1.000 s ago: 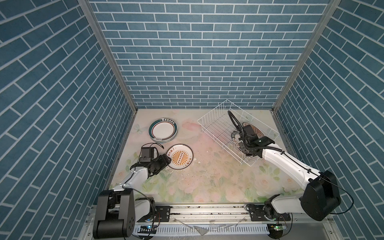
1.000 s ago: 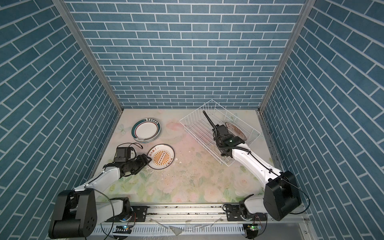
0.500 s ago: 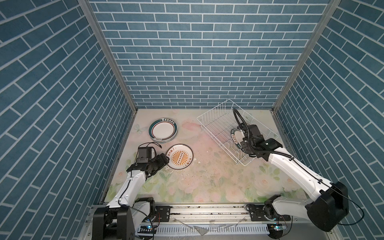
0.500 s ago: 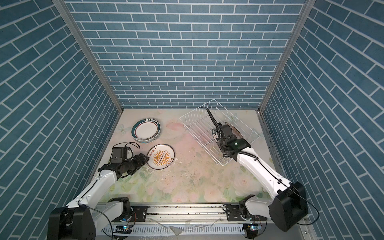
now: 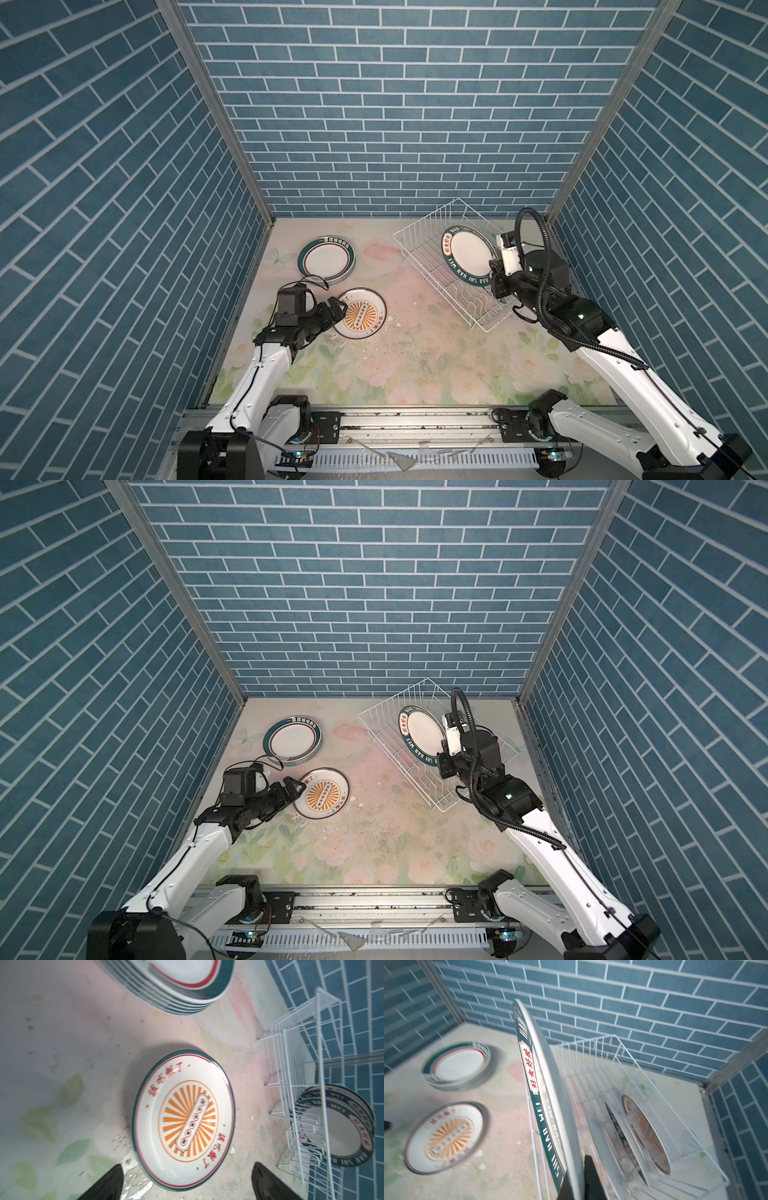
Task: Unload the plates from the dish rack
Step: 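Lift the green-rimmed plate out of the rack with the right gripper while left withdraws, then swing the green-rimmed plate toward the left gripper and close left on its rim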
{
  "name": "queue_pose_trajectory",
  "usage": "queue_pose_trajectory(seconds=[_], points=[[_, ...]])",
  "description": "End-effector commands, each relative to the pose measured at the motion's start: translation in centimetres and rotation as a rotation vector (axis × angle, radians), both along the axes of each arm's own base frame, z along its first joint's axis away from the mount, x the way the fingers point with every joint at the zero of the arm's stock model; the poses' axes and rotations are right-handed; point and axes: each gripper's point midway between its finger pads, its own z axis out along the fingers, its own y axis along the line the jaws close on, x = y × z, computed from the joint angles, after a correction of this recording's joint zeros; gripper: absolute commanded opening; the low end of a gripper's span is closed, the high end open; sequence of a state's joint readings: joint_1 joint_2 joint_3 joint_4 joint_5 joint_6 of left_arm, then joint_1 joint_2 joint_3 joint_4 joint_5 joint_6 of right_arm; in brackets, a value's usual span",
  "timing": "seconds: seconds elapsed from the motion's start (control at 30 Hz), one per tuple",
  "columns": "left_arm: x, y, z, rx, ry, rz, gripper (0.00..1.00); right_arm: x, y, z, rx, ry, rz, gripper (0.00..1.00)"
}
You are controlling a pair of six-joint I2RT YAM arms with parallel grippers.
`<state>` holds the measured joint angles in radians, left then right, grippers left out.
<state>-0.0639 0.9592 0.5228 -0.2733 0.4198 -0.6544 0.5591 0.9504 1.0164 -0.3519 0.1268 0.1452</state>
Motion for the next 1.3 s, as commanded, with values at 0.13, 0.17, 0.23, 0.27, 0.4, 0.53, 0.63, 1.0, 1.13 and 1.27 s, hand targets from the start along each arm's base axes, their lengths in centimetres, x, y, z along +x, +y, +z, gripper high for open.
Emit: queue_pose_trajectory(seconds=[0.13, 0.17, 0.23, 0.27, 0.4, 0.53, 0.63, 1.0, 1.13, 1.27], points=[[2.0, -5.3, 8.9, -0.118, -0.387, -0.148, 0.96, 2.2, 7.6, -0.6, 0.579, 0.11, 0.158, 0.0], [2.0, -5.7, 9.6, -0.136, -0.427, -0.153, 0.96, 2.4, 8.5, -1.2, 0.612, 0.142, 0.181, 0.0], [2.0, -6.5, 11.0, -0.16, -0.506, -0.176, 0.97, 2.8, 10.2, -2.0, 0.699, 0.202, 0.233, 0.0], [2.1, -6.7, 11.2, -0.159, -0.515, -0.181, 0.97, 2.9, 11.0, -2.1, 0.733, 0.226, 0.265, 0.0], [3.1, -7.5, 10.9, -0.165, -0.5, -0.201, 0.99, 2.9, 13.7, -2.8, 0.837, 0.33, 0.351, 0.0], [4.3, -8.5, 10.4, -0.204, -0.485, -0.228, 0.99, 2.3, 16.3, -3.2, 0.932, 0.436, 0.44, 0.0], [4.7, -9.4, 11.1, -0.259, -0.522, -0.255, 0.99, 1.6, 17.9, -3.7, 0.917, 0.48, 0.468, 0.0], [5.0, -9.4, 11.2, -0.253, -0.543, -0.252, 0.67, 0.5, 20.4, -4.0, 0.965, 0.552, 0.57, 0.0], [4.9, -9.7, 11.6, -0.28, -0.574, -0.27, 0.39, 0.1, 21.4, -4.8, 0.96, 0.588, 0.594, 0.0], [4.9, -9.7, 10.8, -0.276, -0.546, -0.268, 0.27, 0.0, 21.9, -5.0, 0.95, 0.594, 0.607, 0.0]])
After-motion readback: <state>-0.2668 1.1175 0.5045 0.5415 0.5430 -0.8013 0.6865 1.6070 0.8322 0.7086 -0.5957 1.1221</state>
